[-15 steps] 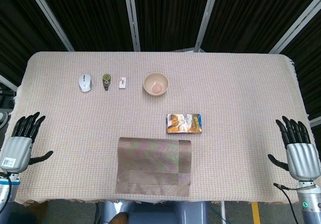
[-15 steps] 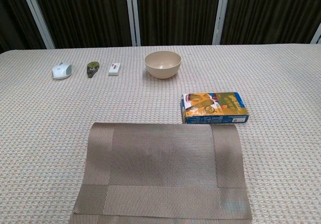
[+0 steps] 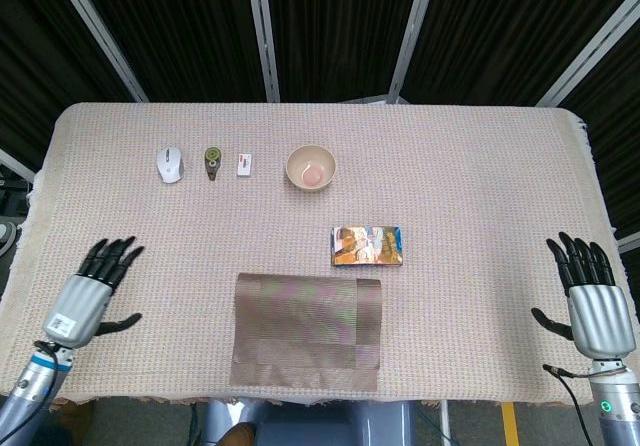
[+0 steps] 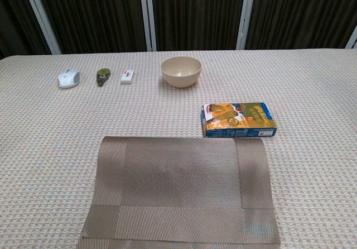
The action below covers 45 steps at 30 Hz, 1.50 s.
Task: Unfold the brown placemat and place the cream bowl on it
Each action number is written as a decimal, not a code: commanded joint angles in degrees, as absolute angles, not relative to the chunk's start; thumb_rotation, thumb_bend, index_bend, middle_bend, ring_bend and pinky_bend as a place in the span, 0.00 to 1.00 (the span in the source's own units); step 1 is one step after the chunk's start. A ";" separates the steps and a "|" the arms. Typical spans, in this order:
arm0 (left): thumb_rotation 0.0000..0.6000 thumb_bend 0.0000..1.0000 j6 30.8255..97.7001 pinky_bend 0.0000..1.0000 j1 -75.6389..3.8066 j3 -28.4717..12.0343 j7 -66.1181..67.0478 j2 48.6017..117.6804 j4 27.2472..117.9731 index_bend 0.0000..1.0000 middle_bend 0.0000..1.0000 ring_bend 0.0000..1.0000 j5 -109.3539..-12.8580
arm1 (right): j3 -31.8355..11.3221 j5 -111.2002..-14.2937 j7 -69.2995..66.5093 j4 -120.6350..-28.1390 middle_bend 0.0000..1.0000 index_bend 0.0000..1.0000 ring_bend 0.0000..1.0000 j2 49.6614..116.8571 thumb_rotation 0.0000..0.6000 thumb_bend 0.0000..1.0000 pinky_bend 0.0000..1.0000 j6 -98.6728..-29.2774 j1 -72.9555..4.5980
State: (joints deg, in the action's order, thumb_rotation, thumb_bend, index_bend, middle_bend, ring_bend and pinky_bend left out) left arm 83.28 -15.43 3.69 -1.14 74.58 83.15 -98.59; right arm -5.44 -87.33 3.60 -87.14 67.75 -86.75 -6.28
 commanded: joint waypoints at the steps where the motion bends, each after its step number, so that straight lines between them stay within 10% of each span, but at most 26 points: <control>1: 1.00 0.00 79.49 0.00 -21.81 8.35 -6.80 83.71 72.70 0.23 0.00 0.00 -110.95 | -5.65 -86.02 4.29 -87.01 0.00 0.00 0.00 68.02 1.00 0.00 0.00 -85.53 -6.67; 45: 1.00 0.05 71.85 0.00 -27.34 11.53 -4.43 96.94 64.08 0.35 0.00 0.00 -108.94 | -5.90 -84.01 1.49 -86.16 0.00 0.00 0.00 67.23 1.00 0.00 0.00 -83.48 -7.11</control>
State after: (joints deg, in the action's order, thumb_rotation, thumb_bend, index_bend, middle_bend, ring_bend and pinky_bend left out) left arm 71.85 -27.33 11.52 -4.43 96.93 64.09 -108.94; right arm -5.90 -84.01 1.49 -86.16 67.23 -83.48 -7.11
